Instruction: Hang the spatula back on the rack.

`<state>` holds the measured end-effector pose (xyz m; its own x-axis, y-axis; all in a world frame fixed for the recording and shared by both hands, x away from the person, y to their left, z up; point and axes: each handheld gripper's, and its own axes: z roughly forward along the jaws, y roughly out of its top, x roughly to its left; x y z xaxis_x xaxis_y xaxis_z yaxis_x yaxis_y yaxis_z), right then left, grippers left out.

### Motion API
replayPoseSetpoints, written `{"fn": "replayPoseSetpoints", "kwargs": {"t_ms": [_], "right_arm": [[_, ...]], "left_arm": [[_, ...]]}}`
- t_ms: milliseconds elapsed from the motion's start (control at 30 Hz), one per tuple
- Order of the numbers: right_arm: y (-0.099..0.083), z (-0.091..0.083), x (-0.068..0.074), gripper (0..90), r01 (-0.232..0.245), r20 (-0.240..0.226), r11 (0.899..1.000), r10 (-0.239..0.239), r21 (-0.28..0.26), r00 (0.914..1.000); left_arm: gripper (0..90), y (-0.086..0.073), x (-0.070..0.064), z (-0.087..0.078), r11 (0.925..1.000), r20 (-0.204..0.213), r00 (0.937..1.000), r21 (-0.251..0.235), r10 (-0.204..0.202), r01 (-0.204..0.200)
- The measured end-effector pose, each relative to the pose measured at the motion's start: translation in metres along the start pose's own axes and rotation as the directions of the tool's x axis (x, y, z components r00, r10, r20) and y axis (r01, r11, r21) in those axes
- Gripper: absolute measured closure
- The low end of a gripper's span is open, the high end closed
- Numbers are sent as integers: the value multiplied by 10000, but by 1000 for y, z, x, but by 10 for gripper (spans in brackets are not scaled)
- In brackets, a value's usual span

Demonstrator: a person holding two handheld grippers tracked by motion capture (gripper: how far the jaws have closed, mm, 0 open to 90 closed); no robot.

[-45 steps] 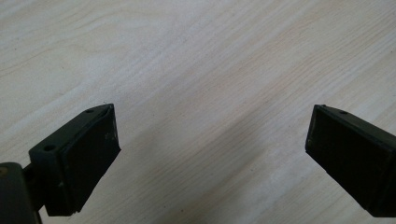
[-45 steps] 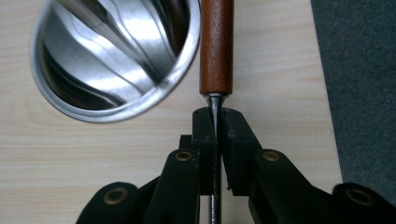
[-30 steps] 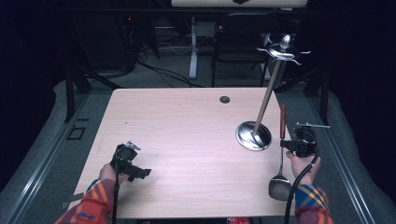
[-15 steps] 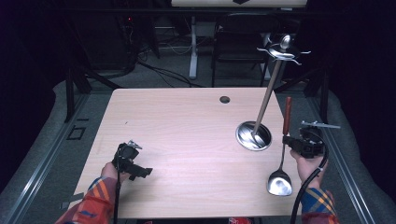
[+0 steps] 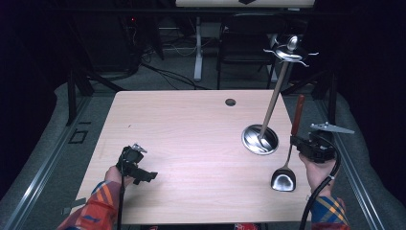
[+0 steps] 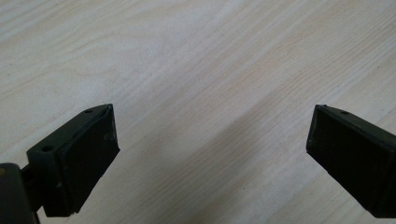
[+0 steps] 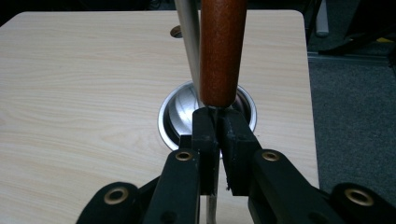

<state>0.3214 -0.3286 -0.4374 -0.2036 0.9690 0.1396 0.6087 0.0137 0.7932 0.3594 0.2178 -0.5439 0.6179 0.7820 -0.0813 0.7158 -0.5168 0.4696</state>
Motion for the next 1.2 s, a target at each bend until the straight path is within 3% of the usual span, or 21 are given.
{"fn": "replayPoseSetpoints", "kwargs": {"t_ms": [233,433,500,867,1200], "right_arm": [[4,-9,10,844,479,-185,9979,-487,-445,9986],[8,-14,18,843,814,-286,9929,-842,-871,9960],[12,-17,22,843,1148,-135,9876,-1169,-1068,9930],[22,-15,28,843,1662,3,9794,-1673,-1142,9859],[31,-13,29,843,1808,110,9765,-1808,-1169,9835]], "left_arm": [[15,1,-2,-2,9997,113,9999,-234,110,-107],[15,1,-2,-3,9997,-49,9999,-224,118,-119],[10,2,-2,-4,9994,21,10000,-338,87,-86],[6,1,0,-5,9988,-74,9999,-477,118,-121],[6,0,2,-5,9990,-8,10000,-435,72,-72]]}}
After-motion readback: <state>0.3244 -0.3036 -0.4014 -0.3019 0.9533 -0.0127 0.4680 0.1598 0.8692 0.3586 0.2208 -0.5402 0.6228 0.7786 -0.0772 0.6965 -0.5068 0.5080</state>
